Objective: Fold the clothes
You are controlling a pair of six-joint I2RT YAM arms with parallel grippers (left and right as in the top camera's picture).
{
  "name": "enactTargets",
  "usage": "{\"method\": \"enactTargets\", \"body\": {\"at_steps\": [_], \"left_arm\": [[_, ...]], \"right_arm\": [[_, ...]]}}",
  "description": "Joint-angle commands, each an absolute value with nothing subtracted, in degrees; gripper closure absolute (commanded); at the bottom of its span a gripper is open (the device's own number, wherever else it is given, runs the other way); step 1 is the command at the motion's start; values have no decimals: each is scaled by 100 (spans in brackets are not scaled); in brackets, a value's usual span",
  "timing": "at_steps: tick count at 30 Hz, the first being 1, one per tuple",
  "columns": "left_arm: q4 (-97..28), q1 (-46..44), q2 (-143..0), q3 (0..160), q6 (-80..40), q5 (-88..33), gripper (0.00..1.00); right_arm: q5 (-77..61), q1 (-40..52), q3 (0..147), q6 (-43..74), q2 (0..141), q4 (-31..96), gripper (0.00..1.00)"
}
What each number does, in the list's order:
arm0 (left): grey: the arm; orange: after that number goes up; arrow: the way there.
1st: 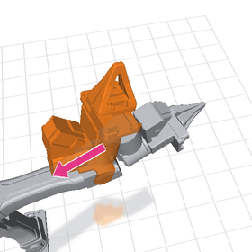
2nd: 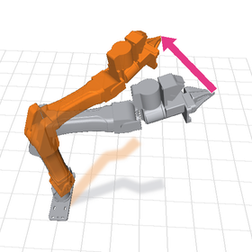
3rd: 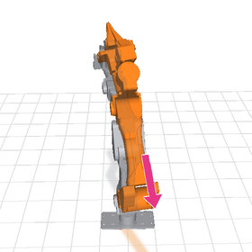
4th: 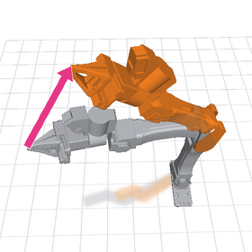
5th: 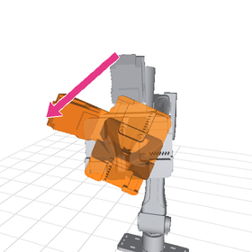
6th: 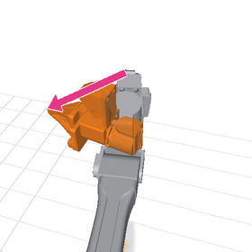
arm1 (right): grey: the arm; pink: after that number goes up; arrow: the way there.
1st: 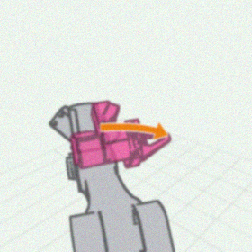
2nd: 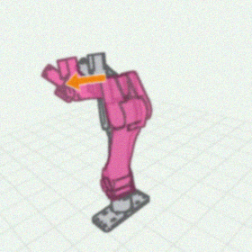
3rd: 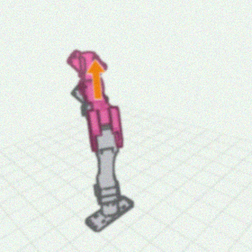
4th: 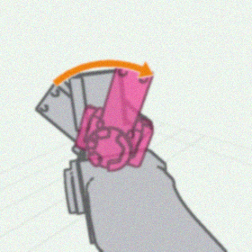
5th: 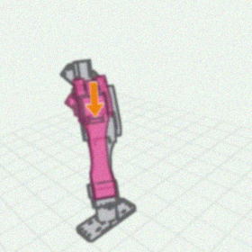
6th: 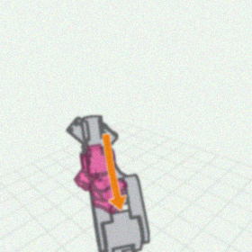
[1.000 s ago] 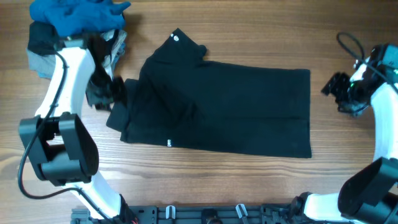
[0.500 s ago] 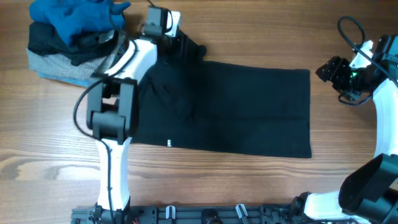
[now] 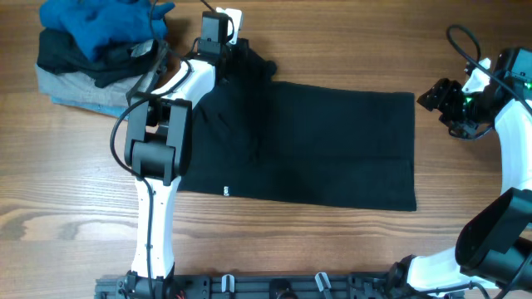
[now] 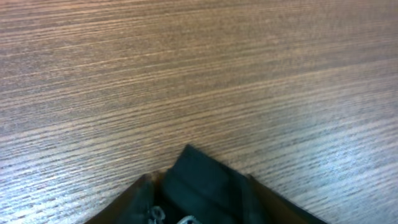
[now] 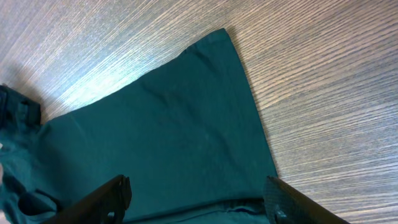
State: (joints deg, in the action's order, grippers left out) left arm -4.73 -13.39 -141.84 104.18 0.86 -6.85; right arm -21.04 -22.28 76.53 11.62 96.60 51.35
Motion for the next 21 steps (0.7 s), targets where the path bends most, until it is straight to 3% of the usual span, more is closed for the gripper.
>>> {"method": "enactTargets", "body": {"at_steps": [1,2,3,4,9,18,21], "left_arm": [[-558,-1339,-14427,10427,58,-655,82],[-558,-1339,-14363,10427,-196,-655,88],[-650,-1339,-14232,10427,-327,-655,87],[-904,-1339,-13941,10427,-325,-650,96],[-1610,-1334,-13343,10427,-322,-163,96],[-2045,-1334,-13209,10427,-325,-163,96],[-2067,-1334,-13209,10427,-325,-163,96]], "right_arm": [[-2226,-2198,7642,1052,9754,5019,27],[-2132,-2198,7642,1048,9754,4890,26],[-1916,-2198,7642,1057,9758,4751,24],[-1721,-2198,7642,1052,9797,4359,24],[-1629,-2152,7642,902,10490,3277,34],[-1640,-1750,7642,919,11966,2246,30],[-1367,-1634,7642,1253,11981,2102,36]]}}
